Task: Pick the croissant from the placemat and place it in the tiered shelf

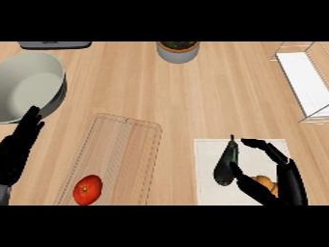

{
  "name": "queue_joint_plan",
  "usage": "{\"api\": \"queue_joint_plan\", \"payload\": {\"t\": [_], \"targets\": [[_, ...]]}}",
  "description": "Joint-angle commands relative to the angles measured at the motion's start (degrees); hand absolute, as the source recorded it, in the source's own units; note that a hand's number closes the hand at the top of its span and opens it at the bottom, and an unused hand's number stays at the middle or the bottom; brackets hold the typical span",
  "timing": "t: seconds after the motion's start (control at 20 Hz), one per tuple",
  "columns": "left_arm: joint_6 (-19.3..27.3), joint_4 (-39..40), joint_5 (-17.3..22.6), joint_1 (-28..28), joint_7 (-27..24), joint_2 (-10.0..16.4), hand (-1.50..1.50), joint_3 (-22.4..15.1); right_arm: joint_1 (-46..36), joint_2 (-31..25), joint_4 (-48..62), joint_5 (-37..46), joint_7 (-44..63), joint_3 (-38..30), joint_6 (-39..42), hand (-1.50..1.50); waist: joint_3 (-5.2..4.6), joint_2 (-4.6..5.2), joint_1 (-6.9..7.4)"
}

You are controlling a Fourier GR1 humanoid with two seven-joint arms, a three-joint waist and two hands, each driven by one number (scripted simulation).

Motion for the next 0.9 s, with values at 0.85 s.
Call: {"api": "queue_joint_plan", "payload": {"t": [0.85], "targets": [[-1.70, -0.61, -1.15, 3.31, 0.41, 0.60, 0.00, 1.51, 29.37, -19.88, -24.39, 47.52, 39.47, 2.69, 15.78, -1.50, -0.40, 1.04, 1.90]]}}
